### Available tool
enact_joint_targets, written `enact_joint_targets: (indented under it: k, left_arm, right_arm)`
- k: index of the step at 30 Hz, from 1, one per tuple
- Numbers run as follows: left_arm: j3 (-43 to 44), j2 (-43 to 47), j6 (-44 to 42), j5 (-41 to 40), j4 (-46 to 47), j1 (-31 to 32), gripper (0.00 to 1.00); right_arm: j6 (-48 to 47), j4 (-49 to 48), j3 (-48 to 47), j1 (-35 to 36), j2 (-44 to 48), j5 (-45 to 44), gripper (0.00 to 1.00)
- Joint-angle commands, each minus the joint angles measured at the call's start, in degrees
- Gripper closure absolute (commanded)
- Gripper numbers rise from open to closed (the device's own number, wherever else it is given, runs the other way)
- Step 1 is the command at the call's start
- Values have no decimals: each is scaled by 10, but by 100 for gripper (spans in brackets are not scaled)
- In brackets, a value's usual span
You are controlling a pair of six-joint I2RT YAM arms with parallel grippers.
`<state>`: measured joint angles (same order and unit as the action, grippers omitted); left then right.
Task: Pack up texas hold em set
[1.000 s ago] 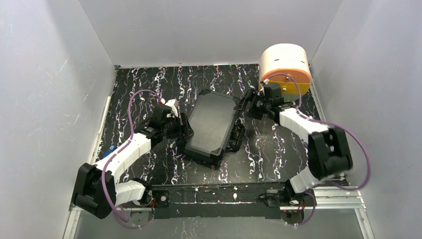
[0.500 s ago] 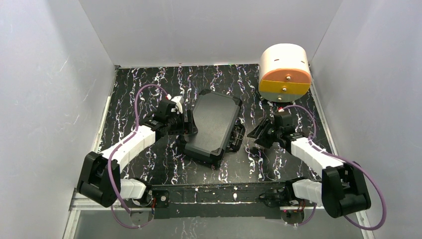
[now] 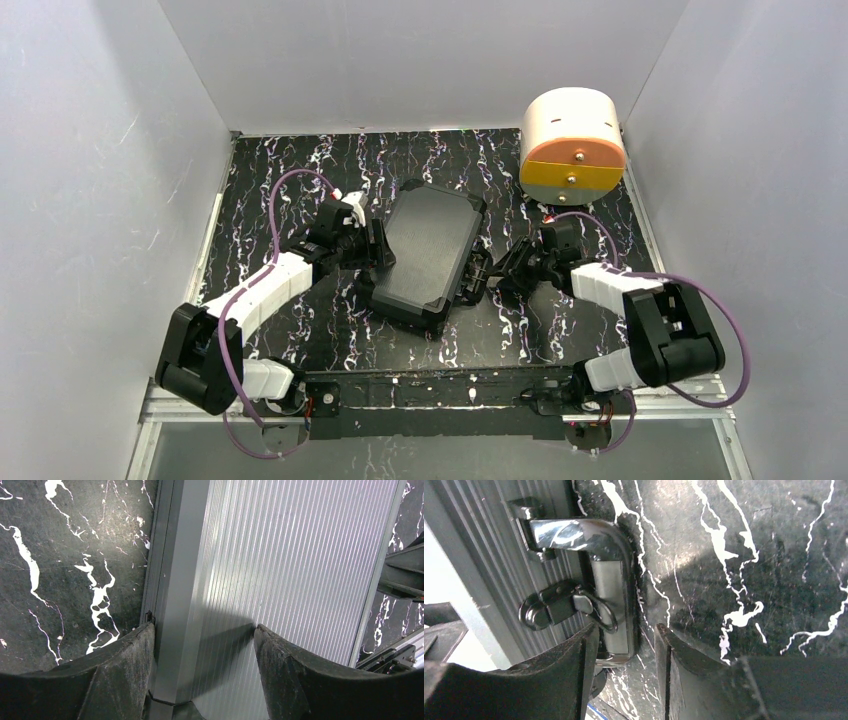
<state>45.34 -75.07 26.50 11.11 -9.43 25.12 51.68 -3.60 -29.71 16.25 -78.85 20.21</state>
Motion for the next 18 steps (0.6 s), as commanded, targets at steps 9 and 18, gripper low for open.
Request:
enact_joint_targets:
  k: [9, 18]
  left_arm:
    - [-32, -18, 13, 53, -33, 19, 39]
    - [-38, -17, 12, 50, -32, 19, 41]
  right_arm:
    - [4, -39, -56, 0, -56, 51, 64]
    - [25, -41, -71, 0, -29, 92, 85]
